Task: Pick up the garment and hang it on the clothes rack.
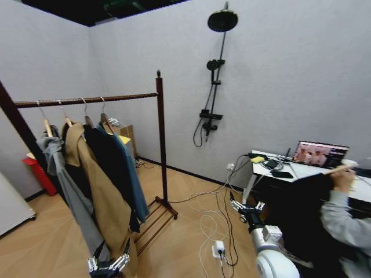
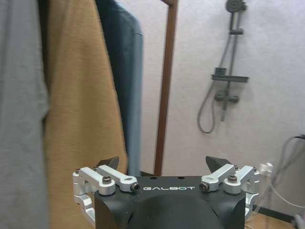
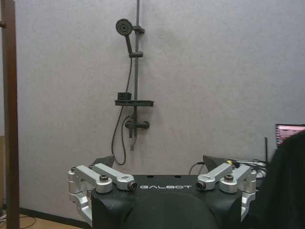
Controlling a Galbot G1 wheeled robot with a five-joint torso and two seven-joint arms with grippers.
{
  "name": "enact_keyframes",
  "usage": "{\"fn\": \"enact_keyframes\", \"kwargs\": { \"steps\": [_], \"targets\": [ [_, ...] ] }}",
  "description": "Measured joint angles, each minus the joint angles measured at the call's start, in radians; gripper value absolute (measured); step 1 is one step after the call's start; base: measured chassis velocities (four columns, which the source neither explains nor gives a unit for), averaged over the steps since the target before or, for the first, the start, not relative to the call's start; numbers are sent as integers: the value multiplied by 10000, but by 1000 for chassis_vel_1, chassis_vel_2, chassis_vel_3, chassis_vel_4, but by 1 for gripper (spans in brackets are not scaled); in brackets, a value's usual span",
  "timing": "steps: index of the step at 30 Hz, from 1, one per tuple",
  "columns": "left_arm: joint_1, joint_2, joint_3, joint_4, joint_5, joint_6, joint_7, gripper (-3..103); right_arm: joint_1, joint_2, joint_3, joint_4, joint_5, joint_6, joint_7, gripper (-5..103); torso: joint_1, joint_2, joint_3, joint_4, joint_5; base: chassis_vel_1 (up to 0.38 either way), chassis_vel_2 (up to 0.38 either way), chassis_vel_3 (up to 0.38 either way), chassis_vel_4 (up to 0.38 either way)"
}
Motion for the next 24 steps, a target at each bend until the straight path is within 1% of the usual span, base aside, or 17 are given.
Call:
{"fn": "enact_keyframes", "kwargs": {
  "steps": [4, 5, 11, 24],
  "targets": [
    [0, -1, 0, 0, 0, 0, 0, 100, -31, 21, -14, 46, 0, -3, -2, 100, -1, 1, -1, 1, 1, -15, -235, -231, -23],
    [-1, 0, 1, 0, 0, 0, 0, 100, -52, 32, -28, 73, 1, -3, -4, 100, 2, -1, 1, -3, 3, -13, -220, -232, -35],
    [0, 1, 0, 0, 0, 0, -1, 100, -71, 23, -38, 85, 24, 1, -17, 100, 1, -1, 0, 1, 1, -24, -218, -233, -30],
    [0, 0, 0, 0, 0, 0, -1, 100, -71, -3, -50, -172, 102, 142, -44, 100, 0, 0, -1, -1, 3, -17, -237, -234, -17]
  ]
}}
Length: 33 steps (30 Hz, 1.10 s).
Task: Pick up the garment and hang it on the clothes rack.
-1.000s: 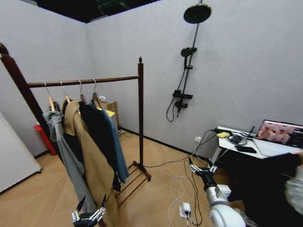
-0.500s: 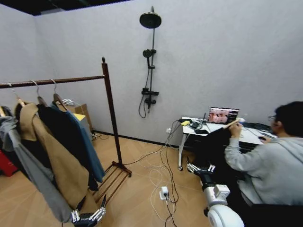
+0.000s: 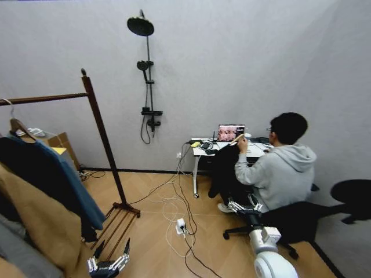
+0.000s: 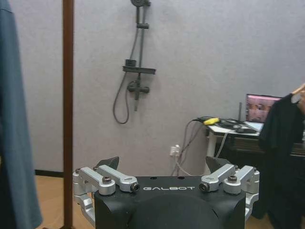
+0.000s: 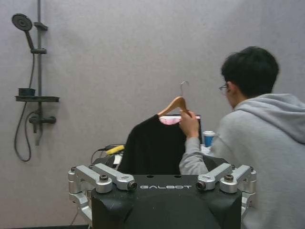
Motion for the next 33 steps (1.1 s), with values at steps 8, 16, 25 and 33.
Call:
{"fn": "enact_keyframes", "kwargs": {
  "steps": [8, 16, 25, 33],
  "targets": [
    [0, 0, 0, 0, 0, 0, 1, 100, -74, 37, -63, -76, -9, 65, -29, 100, 1, 0, 1, 2, 0, 39, -169, -166, 34],
    [0, 0, -1, 0, 0, 0, 0, 100, -89, 111, -111, -99, -51, 104, -37, 100, 2, -1, 1, 0, -3, 116, -105, -119, 113],
    [0, 0, -1, 0, 0, 0, 0, 100, -117, 113, -116, -128, -76, 145, -40, 100, 1, 0, 1, -1, 0, 130, -133, -140, 135],
    [0, 0, 0, 0, 0, 0, 0, 100, -197, 114, -182, 20, -123, 157, -43, 100, 1, 0, 0, 0, -3, 141, -144, -137, 132]
  ]
}}
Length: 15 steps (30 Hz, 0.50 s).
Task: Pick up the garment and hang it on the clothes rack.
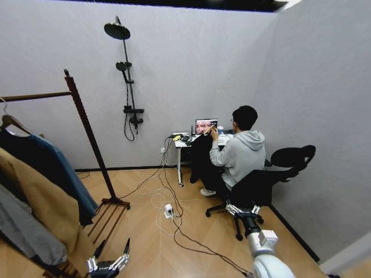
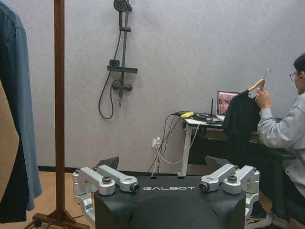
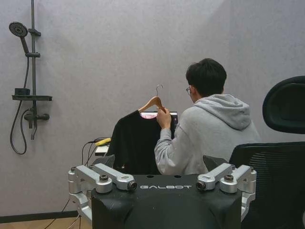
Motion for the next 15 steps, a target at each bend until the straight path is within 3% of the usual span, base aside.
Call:
{"fn": "enact_keyframes", "kwargs": {
  "steps": [15],
  "targets": [
    [0, 0, 0, 0, 0, 0, 0, 100, 3, 47, -8, -64, -21, -8, -2, 100, 1, -1, 0, -1, 2, 128, -144, -138, 138]
  ]
}}
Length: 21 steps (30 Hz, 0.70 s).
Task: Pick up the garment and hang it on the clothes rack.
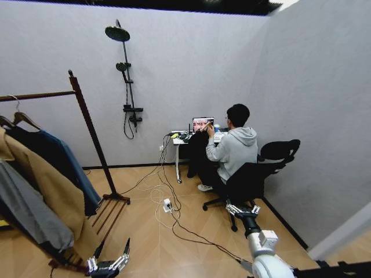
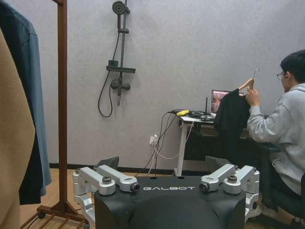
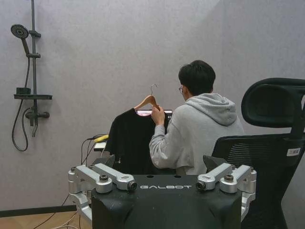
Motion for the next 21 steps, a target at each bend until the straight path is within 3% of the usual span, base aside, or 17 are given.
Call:
{"fn": "enact_keyframes", "kwargs": {
  "steps": [21],
  "targets": [
    [0, 0, 0, 0, 0, 0, 0, 100, 31, 40, -148, -261, -32, 109, -35, 100, 1, 0, 0, 1, 1, 141, -143, -135, 147]
  ]
}}
